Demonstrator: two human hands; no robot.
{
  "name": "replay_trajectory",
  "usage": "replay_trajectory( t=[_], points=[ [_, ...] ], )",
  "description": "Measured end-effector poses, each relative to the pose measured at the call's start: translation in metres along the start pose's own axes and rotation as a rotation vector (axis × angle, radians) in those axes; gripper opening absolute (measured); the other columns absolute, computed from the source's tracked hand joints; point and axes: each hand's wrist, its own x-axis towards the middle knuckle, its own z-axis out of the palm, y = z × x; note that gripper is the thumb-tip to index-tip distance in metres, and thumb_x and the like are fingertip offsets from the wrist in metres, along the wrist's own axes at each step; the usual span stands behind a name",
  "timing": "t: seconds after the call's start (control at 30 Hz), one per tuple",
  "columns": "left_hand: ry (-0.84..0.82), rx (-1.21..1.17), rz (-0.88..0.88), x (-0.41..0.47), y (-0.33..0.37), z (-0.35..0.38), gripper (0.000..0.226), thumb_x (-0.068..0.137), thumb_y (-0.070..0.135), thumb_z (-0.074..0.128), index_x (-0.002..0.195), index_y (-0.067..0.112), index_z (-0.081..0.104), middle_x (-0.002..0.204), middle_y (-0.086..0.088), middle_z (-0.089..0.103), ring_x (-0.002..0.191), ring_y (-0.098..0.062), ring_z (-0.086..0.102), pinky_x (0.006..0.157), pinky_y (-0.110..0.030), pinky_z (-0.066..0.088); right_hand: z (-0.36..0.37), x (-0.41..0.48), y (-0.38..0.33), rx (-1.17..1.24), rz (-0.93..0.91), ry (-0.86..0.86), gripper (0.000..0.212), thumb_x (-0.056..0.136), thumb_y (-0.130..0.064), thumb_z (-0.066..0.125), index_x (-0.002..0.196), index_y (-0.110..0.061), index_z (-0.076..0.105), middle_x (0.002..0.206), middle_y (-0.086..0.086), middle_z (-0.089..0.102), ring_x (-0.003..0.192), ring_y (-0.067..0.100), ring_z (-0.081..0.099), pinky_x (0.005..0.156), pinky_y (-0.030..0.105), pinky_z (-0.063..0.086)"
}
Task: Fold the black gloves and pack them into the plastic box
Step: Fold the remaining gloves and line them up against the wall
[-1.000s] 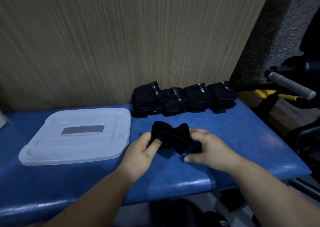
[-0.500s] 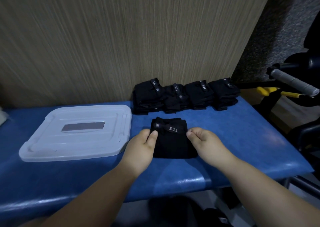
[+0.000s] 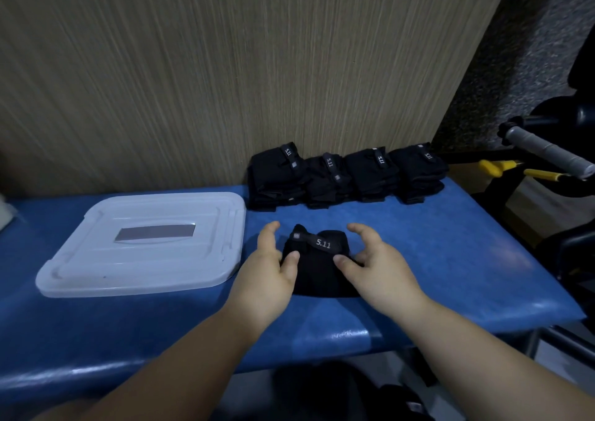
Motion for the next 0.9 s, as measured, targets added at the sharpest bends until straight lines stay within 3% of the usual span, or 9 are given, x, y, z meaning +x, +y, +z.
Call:
replay_trajectory(
  t=[0.1, 0.17, 0.23, 0.33, 0.4, 0.5, 0.67, 0.73, 0.9],
  points=[
    [0.127, 0.142, 0.138, -0.006, -0.003, 0.002, 0.058, 0.096, 0.027, 0.051, 0.148, 0.027, 0.024, 0.128, 0.007, 0.041, 0.101, -0.01, 0.052, 0.086, -0.021, 0.043, 0.0, -0.004, -0.002, -0.132, -0.054, 0.044, 0.057, 0.091, -0.035, 0.057, 0.143, -0.03, 0.031, 0.053, -0.007, 0.052, 0.061, 0.007, 0.053, 0.057, 0.027, 0.043],
    [0.191, 0.279, 0.335, -0.007, -0.007, 0.003, 0.049, 0.095, 0.028, 0.048, 0.142, 0.029, 0.036, 0.142, 0.006, 0.034, 0.12, -0.017, 0.042, 0.1, -0.033, 0.04, 0.002, -0.007, -0.003, -0.191, -0.084, 0.107, 0.059, 0.09, -0.035, 0.058, 0.142, -0.028, 0.032, 0.076, -0.011, 0.058, 0.086, 0.011, 0.053, 0.071, 0.026, 0.043],
    [0.115, 0.418, 0.462, -0.009, -0.008, 0.003, 0.047, 0.093, 0.042, 0.036, 0.139, 0.036, 0.041, 0.153, 0.012, 0.027, 0.136, -0.013, 0.024, 0.107, -0.035, 0.025, 0.004, -0.008, 0.0, -0.218, -0.152, 0.183, 0.062, 0.088, -0.031, 0.06, 0.143, -0.025, 0.034, 0.108, -0.007, 0.055, 0.111, 0.016, 0.044, 0.093, 0.028, 0.04],
    [-0.118, 0.571, 0.419, -0.015, -0.006, 0.006, 0.061, 0.092, 0.058, 0.016, 0.15, 0.042, 0.014, 0.155, 0.026, -0.012, 0.141, 0.002, -0.019, 0.115, -0.032, -0.001, 0.007, -0.005, 0.006, -0.238, -0.378, 0.166, 0.061, 0.085, -0.013, 0.057, 0.142, -0.024, 0.039, 0.138, -0.004, 0.045, 0.134, 0.014, 0.033, 0.111, 0.035, 0.032],
    [-0.207, 0.662, 0.358, -0.015, -0.008, 0.007, 0.061, 0.097, 0.057, 0.017, 0.151, 0.04, -0.005, 0.15, 0.027, -0.021, 0.135, 0.004, -0.028, 0.116, -0.032, -0.011, 0.009, -0.002, 0.007, -0.243, -0.452, 0.047, 0.06, 0.089, -0.009, 0.049, 0.145, -0.026, 0.038, 0.15, -0.01, 0.037, 0.144, 0.006, 0.02, 0.117, 0.032, 0.021],
    [-0.267, 0.686, 0.31, -0.014, -0.008, 0.003, 0.063, 0.099, 0.054, 0.021, 0.148, 0.039, -0.016, 0.153, 0.024, -0.022, 0.139, 0.001, -0.026, 0.118, -0.033, -0.013, 0.009, 0.0, 0.007, -0.254, -0.389, -0.129, 0.051, 0.101, -0.021, 0.037, 0.15, -0.028, 0.026, 0.156, -0.013, 0.024, 0.144, -0.002, 0.006, 0.12, 0.03, 0.013],
    [-0.303, 0.7, 0.252, -0.018, -0.008, -0.006, 0.069, 0.098, 0.055, 0.027, 0.15, 0.036, -0.014, 0.155, 0.023, -0.018, 0.145, -0.004, -0.017, 0.12, -0.036, -0.006, 0.009, 0.001, 0.009, -0.403, -0.33, -0.17, 0.052, 0.102, -0.041, 0.023, 0.152, -0.028, 0.02, 0.156, -0.013, 0.025, 0.145, 0.007, 0.016, 0.118, 0.027, 0.01],
    [-0.3, 0.717, 0.234, -0.017, -0.01, -0.011, 0.071, 0.097, 0.058, 0.029, 0.151, 0.035, -0.011, 0.157, 0.022, -0.012, 0.146, -0.006, -0.015, 0.12, -0.035, -0.003, 0.009, 0.0, 0.008, -0.431, -0.317, -0.152, 0.063, 0.093, -0.052, 0.011, 0.151, -0.03, 0.022, 0.153, -0.014, 0.028, 0.141, 0.008, 0.019, 0.117, 0.028, 0.013],
    [-0.294, 0.696, 0.163, -0.014, -0.018, -0.022, 0.072, 0.096, 0.059, 0.031, 0.154, 0.029, -0.001, 0.16, 0.016, 0.003, 0.147, -0.007, -0.011, 0.12, -0.03, 0.001, 0.006, 0.0, 0.005, -0.392, -0.32, -0.121, 0.049, 0.101, -0.036, 0.033, 0.149, -0.027, 0.03, 0.149, -0.015, 0.034, 0.137, 0.006, 0.02, 0.114, 0.023, 0.014]
  ],
)
